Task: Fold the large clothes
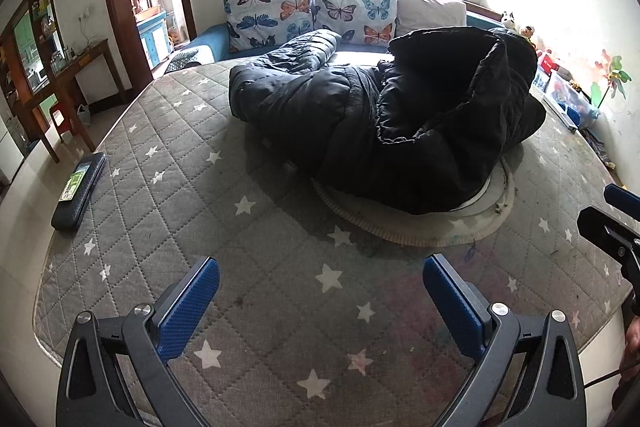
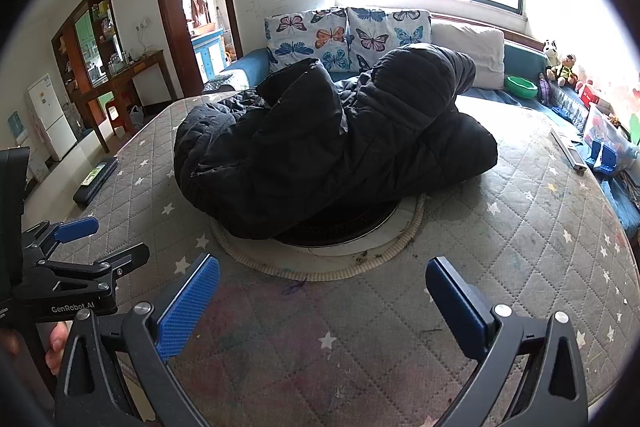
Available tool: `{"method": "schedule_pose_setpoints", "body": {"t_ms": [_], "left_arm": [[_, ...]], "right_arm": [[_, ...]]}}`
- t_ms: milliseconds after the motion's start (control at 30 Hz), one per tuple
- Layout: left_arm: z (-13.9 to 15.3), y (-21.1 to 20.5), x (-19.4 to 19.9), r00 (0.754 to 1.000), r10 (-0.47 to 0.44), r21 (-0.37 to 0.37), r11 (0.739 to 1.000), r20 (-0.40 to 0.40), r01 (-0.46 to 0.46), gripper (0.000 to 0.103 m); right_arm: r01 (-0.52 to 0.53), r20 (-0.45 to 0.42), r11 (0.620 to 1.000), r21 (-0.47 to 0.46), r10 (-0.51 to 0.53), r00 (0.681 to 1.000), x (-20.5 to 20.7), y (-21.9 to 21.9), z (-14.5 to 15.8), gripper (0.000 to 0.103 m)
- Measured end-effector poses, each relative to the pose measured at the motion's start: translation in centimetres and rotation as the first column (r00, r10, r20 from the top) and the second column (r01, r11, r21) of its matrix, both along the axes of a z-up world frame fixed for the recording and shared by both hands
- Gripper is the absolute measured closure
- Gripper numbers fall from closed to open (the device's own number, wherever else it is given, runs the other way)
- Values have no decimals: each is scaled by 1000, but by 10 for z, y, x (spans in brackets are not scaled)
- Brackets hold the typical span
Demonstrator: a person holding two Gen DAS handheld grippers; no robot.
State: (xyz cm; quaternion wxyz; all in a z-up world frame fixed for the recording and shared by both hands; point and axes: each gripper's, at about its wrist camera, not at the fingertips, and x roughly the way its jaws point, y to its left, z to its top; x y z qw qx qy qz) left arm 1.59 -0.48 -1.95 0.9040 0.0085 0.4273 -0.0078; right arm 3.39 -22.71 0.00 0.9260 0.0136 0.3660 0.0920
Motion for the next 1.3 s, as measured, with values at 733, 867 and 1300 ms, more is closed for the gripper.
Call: {"method": "schedule_pose_setpoints", "body": {"t_ms": [733,867,1300], "left_arm": [[2,4,10,1000,2,11,1000,-8,-1,0],[5,7,15,1000,9,20,1000,-7,-9,0],[46,30,57,998,-29,43,999,55,26,0]], "right_arm": [[-15,1,1000,-4,15,1000,6,2,1,0],[-23,6,1000,-14,23,1000,10,3,3,0],[-87,55,996,-28,88,995,46,-2,38,0]]}}
